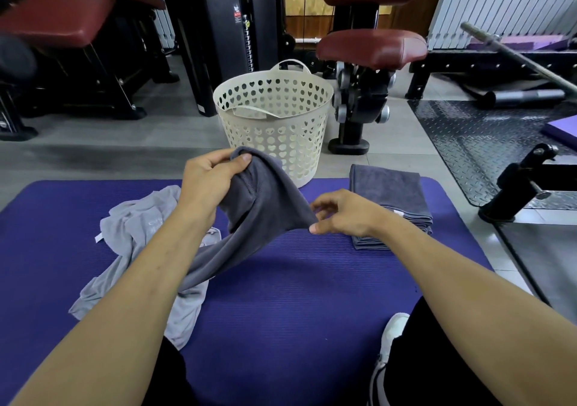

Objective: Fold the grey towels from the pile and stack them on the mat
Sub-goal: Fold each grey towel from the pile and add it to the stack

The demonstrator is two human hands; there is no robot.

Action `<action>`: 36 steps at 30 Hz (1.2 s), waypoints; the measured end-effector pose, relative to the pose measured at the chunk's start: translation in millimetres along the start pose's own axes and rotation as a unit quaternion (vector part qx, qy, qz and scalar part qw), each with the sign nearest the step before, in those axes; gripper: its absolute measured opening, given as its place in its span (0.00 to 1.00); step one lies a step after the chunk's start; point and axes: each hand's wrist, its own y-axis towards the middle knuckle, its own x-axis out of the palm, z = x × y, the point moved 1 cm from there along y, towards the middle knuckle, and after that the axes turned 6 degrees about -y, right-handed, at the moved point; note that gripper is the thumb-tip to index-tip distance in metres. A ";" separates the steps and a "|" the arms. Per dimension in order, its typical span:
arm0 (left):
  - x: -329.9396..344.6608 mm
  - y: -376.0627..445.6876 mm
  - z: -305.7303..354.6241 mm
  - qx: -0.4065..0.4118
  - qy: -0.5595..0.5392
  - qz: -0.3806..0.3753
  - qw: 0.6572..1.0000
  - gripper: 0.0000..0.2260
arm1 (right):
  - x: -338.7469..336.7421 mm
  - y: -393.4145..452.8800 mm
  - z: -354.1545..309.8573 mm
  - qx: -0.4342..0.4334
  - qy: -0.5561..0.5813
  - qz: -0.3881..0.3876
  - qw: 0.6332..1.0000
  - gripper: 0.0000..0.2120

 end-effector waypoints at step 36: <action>9.8 -1.2 -44.2 -0.038 0.153 -0.003 0.988 0.08 | -22.0 -19.0 -26.2 -0.055 0.246 0.174 0.952 0.04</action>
